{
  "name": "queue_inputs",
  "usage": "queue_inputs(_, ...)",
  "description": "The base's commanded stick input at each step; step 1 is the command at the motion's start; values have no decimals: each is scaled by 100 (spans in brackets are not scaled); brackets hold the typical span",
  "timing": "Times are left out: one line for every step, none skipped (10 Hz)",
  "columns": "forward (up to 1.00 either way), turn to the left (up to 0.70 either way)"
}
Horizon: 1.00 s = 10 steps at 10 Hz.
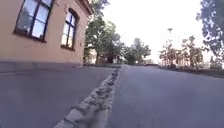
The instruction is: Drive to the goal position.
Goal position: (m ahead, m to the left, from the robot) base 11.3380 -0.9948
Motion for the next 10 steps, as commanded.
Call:
queue_inputs(50,0)
queue_inputs(50,0)
queue_inputs(50,0)
queue_inputs(50,0)
queue_inputs(50,0)
queue_inputs(50,-24)
queue_inputs(50,-31)
queue_inputs(50,0)
queue_inputs(50,0)
queue_inputs(50,0)
